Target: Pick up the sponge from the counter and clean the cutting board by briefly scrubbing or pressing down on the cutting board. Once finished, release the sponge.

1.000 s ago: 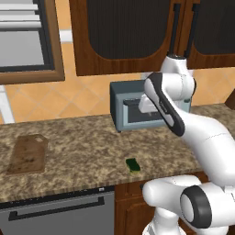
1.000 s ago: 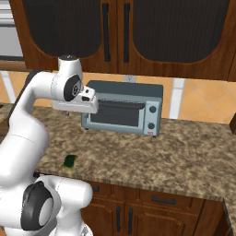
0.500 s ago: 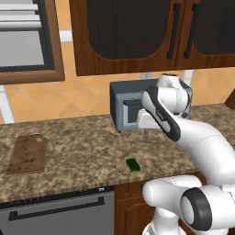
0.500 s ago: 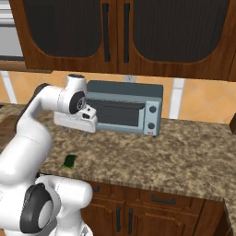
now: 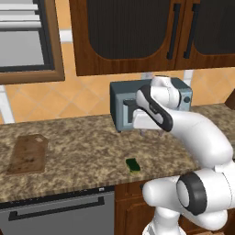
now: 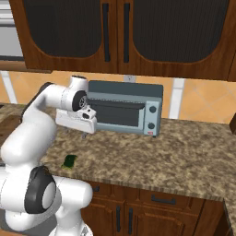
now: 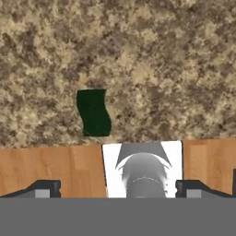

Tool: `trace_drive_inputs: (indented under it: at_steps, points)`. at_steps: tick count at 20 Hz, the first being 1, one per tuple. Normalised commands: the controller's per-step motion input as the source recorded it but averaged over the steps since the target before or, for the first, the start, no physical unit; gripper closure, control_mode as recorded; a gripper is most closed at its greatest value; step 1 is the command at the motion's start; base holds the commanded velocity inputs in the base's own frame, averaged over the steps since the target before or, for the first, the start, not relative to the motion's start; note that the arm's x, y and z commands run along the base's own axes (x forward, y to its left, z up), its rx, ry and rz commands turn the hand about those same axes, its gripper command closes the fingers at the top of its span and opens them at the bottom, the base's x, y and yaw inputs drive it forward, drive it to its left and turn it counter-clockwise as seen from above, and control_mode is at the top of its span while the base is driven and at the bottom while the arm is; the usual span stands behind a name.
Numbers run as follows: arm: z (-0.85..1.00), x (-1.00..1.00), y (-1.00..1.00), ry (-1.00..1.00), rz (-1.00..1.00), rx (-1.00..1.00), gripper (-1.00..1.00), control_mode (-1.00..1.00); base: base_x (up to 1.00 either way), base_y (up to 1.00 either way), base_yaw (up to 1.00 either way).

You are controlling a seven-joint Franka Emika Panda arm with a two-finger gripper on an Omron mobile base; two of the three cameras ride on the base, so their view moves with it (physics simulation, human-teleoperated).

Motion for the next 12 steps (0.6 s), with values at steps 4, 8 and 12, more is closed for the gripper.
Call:
trace_drive_inputs:
  at_steps: [4,8,12]
  points:
    - [-0.43,0.01,0.24,0.0,0.0,0.0,-1.0,-1.0,0.0,0.0,0.0]
    - [-0.59,0.0,0.31,0.0,0.0,0.0,-1.0,-1.0,0.0,0.0,0.0]
    - [-0.52,0.0,0.2,0.0,0.0,0.0,-1.0,-1.0,0.0,0.0,0.0]
